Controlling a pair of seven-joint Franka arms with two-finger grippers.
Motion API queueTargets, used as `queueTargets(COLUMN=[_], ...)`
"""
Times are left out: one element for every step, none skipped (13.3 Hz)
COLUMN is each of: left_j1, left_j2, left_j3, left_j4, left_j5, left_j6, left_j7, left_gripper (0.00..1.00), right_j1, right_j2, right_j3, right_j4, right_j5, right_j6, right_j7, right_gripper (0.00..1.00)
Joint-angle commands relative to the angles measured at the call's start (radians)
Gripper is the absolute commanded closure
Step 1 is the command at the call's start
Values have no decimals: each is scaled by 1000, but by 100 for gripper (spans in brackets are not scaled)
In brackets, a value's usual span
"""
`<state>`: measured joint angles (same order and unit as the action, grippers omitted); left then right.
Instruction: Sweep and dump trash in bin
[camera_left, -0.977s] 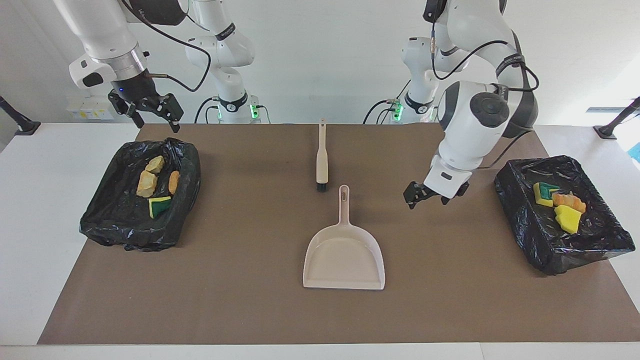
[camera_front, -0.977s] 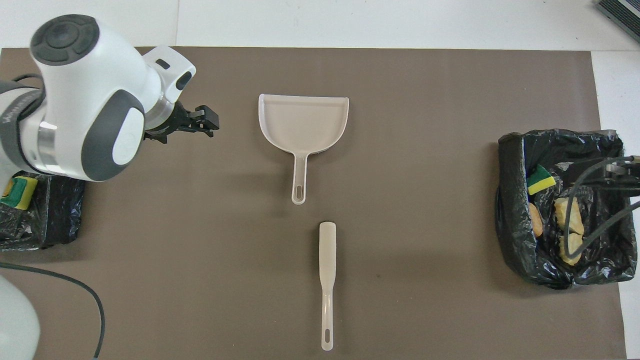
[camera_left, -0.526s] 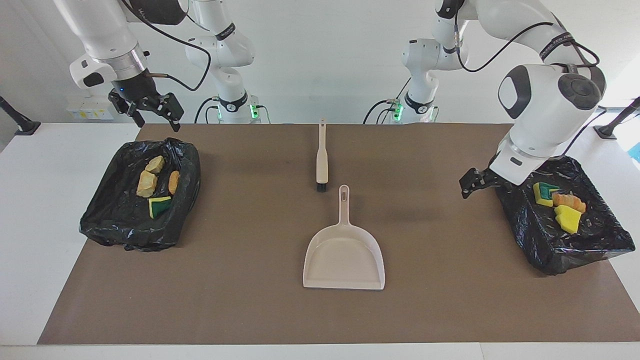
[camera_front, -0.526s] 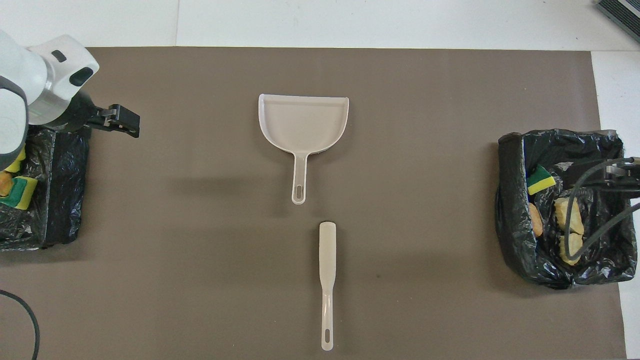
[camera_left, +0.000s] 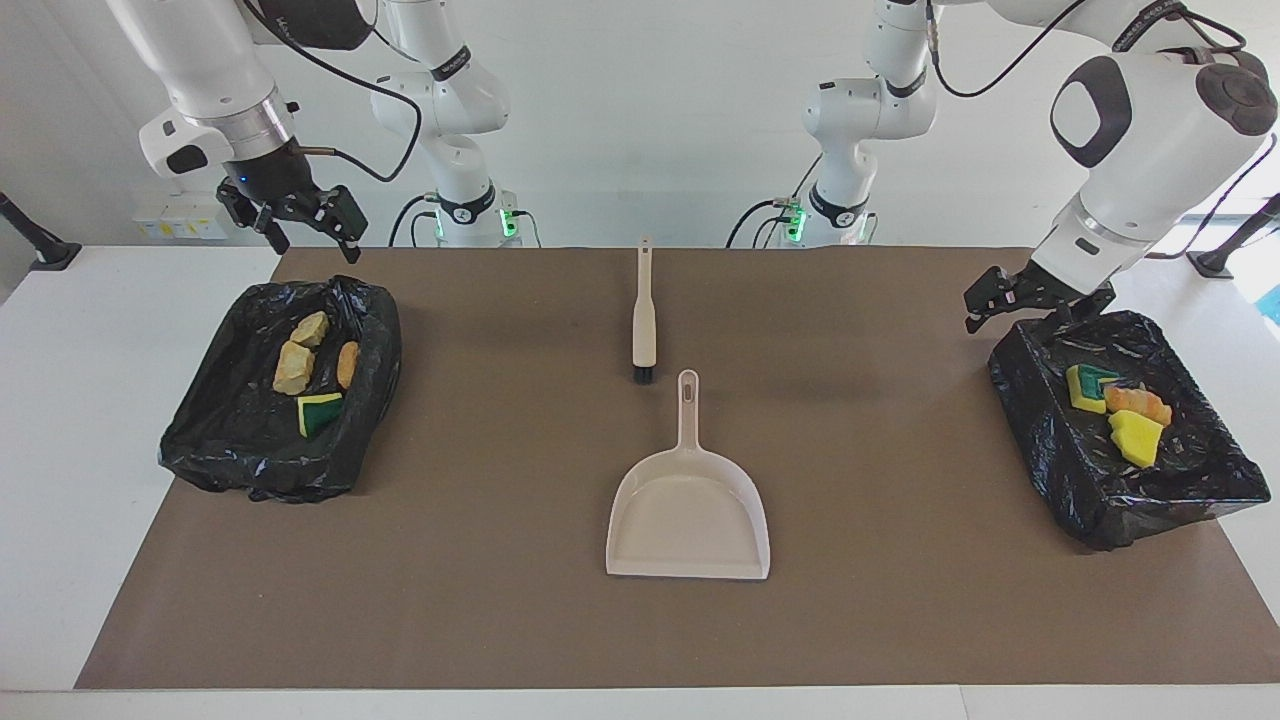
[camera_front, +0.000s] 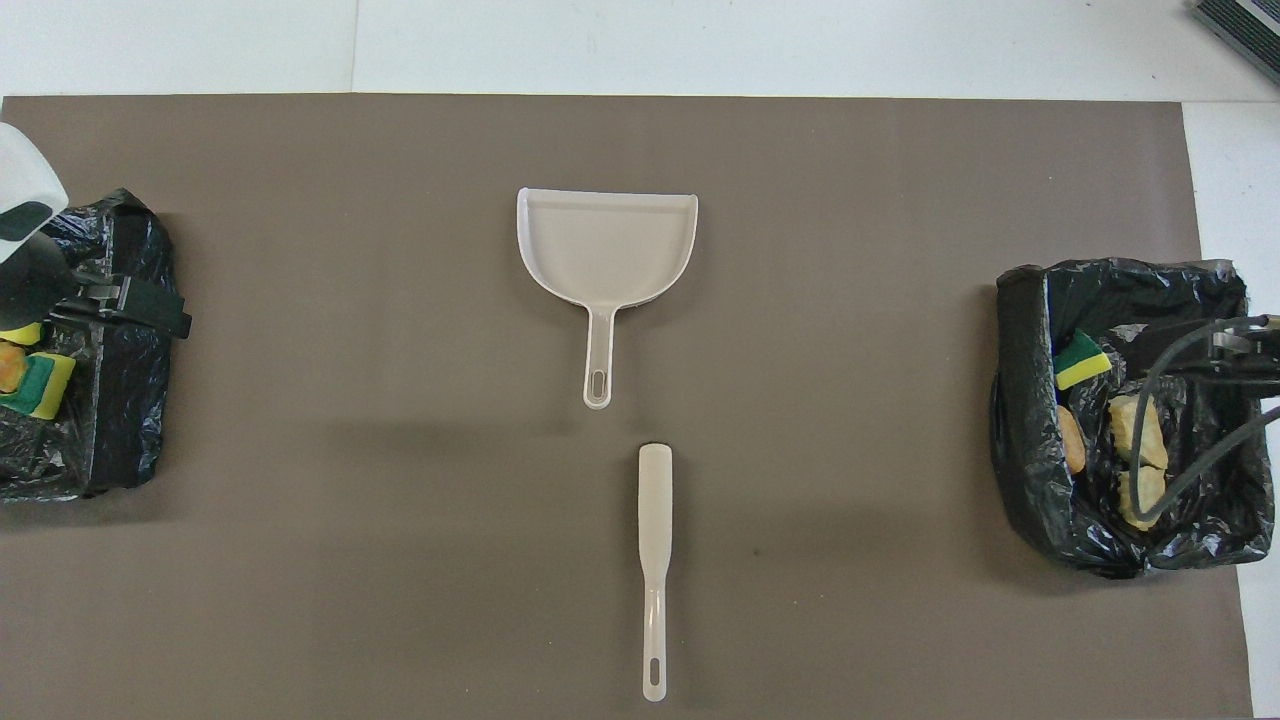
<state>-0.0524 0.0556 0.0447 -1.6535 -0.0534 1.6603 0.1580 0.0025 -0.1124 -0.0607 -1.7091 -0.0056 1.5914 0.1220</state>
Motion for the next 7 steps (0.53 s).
queueTargets(left_j1=[5,0,-1,-1,-1,0,0], left_j2=[-59,-59,-56,-51,-53,-57,-60], left_j3=[-8,-8,-9,-14,-14,-14,-14], left_j4=[-52,-36,-2,36,62,73,66], left_j5=[-3,9,39,64,67,64,63], left_j6=[29,16,-20,-60,-97,-112,-113], left_j7=[11,11,14,15,15,15,14], left_gripper=[0,0,0,0,0,0,0], right_j1=[-6,-6,-7,-9,-10,-10,-10], right_j2=[-26,-26,-26,-26,-26,-26,-26], right_j3=[-2,-2,-2,-2,-2,-2,-2], right_j4=[-24,-24,-24,-24,-24,-24,-24], right_j5=[1,1,1,1,1,1,1], right_j6=[-10,-10,-10,-10,-10,-10,-10], right_j7=[-33,-33,-35,-35,-35,-35,-35], right_gripper=[0,0,0,0,0,0,0])
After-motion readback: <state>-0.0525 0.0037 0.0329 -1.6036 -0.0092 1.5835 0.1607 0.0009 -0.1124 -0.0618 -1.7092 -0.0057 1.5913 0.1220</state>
